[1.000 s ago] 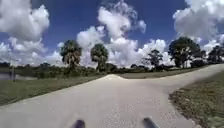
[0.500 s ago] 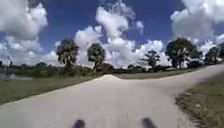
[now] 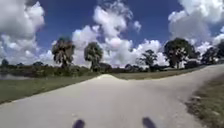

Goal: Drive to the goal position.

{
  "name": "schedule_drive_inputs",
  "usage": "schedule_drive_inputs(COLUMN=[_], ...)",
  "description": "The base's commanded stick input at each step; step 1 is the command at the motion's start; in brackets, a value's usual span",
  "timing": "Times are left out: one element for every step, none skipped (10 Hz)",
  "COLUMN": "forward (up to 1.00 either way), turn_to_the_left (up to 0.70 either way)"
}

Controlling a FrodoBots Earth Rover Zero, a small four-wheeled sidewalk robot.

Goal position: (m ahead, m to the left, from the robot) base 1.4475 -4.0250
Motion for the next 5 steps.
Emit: schedule_drive_inputs(forward=[0.7,0.7,0.7,0.7,0.7], turn_to_the_left=[-0.35,-0.35,-0.35,-0.35,-0.35])
